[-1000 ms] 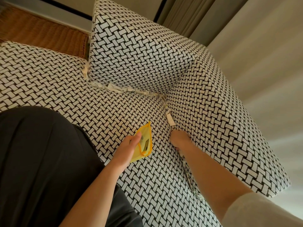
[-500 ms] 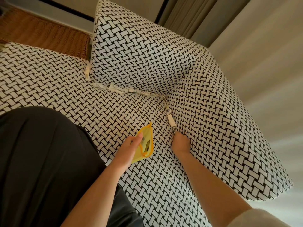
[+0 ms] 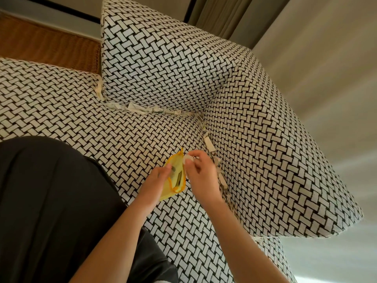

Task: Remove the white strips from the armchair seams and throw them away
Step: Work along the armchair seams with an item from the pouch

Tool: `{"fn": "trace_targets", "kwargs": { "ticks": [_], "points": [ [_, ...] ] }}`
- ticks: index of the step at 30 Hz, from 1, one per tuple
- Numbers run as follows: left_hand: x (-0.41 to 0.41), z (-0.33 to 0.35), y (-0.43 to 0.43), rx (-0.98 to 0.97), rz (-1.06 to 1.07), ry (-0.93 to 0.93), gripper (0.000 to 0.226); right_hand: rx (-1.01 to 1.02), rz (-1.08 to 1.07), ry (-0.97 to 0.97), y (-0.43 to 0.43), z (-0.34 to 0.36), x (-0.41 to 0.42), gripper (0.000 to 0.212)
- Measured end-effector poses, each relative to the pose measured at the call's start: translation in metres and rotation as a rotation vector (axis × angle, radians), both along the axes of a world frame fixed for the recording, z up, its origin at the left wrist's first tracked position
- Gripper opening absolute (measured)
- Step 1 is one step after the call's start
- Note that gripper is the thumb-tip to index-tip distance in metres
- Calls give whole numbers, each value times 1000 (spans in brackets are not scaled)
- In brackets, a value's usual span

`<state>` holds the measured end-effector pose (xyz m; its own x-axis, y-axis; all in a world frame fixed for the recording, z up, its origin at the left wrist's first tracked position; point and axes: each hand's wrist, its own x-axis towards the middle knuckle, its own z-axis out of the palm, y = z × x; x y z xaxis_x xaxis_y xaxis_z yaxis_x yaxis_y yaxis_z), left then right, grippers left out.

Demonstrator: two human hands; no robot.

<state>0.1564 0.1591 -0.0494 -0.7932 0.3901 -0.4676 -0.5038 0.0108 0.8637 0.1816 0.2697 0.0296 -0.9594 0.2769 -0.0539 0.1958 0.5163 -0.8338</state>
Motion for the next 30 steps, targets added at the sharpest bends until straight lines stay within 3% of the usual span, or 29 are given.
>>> {"fn": "trace_targets", "kwargs": {
  "ticks": [6, 11, 13, 16, 20, 26, 30],
  "points": [
    [-1, -1, 1, -5, 9, -1, 47, 107, -1, -26, -3, 0, -3, 5],
    [-1, 2, 0, 6, -18, 13, 71, 232, 85, -62, -6, 5, -10, 10],
    [0, 1, -1, 10, -11, 16, 69, 223, 81, -23, -4, 6, -11, 14],
    [0, 4, -1, 32, -16, -9, 56, 183, -70, 26, 14, -1, -13, 14],
    [1, 8, -3, 31, -36, -9, 67, 243, -298, -127, 59, -39, -18, 20],
    [0, 6, -4, 47, -26, -10, 56, 274, -385, -349, 94, -69, -36, 25],
    [-1, 5, -3, 72, -12, -15, 49, 347, -415, -375, 97, -74, -46, 21]
  ]
}}
